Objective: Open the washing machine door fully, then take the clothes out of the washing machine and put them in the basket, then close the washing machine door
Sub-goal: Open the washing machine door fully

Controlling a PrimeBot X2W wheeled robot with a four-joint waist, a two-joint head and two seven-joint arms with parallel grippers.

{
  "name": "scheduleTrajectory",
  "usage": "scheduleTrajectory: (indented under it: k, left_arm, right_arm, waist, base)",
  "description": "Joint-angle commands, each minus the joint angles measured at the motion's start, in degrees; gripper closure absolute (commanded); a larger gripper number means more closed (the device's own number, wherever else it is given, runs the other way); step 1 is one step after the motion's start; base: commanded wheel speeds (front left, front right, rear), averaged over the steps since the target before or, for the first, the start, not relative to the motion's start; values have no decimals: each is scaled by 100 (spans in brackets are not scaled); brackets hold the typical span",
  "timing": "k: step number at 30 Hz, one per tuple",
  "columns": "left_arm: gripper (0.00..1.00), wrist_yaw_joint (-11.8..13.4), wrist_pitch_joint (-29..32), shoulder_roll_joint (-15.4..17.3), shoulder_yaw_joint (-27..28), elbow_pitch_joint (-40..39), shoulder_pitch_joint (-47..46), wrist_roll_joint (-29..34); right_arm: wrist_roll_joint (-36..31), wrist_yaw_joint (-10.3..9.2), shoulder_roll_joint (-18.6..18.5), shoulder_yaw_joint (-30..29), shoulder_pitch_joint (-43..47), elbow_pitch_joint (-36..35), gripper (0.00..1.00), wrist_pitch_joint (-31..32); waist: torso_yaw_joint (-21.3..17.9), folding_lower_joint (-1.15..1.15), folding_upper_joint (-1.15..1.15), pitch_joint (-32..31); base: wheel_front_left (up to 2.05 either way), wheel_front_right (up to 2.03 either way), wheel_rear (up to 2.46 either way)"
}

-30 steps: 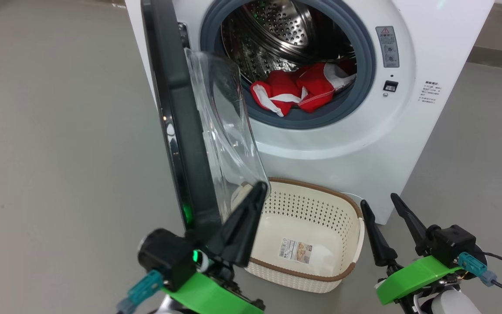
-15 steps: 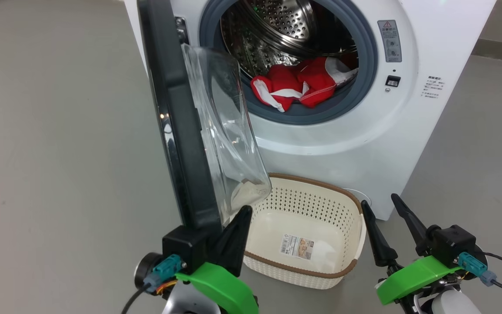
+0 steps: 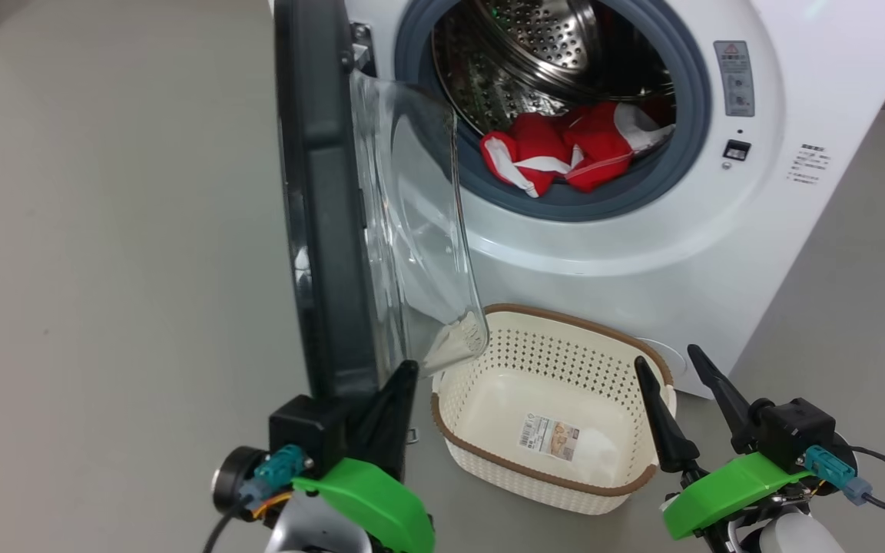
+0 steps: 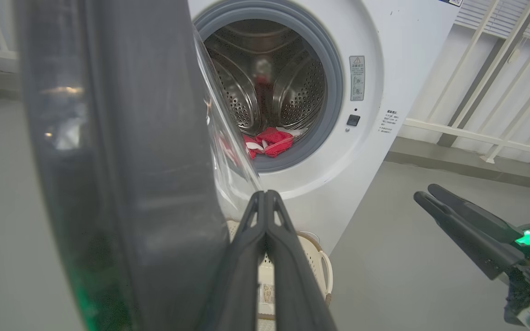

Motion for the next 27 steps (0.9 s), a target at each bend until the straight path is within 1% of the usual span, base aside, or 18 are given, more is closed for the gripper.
scheduleTrajectory:
  k: [1, 11, 17, 23, 27]
  left_arm:
    - [100, 135, 7, 166, 358, -96, -61, 43]
    - [100, 598, -106, 474, 973, -342, 156, 4]
    - [100, 821, -168, 670, 1355, -352, 273, -45]
    - [100, 971, -272, 880, 1661, -252, 337, -40]
    - [100, 1024, -394, 992, 1915, -120, 329, -119]
  right_arm:
    - [-18, 36, 13, 117, -62, -121, 0, -37]
    - [-70, 36, 13, 334, -215, 7, 0, -37]
    - [-132, 36, 13, 376, -293, 42, 0, -37]
    - [-227, 36, 13, 429, -321, 98, 0, -37]
    - [-289, 36, 13, 465, -335, 127, 0, -37]
  waist:
    - [74, 0, 0, 5]
    - [192, 0, 0, 177]
    - [218, 0, 0, 283]
    - [232, 0, 0, 420]
    - [240, 0, 0, 508]
  base:
    - [0, 0, 0]
    - [0, 0, 0]
    - [0, 0, 0]
    - [0, 0, 0]
    - [0, 0, 0]
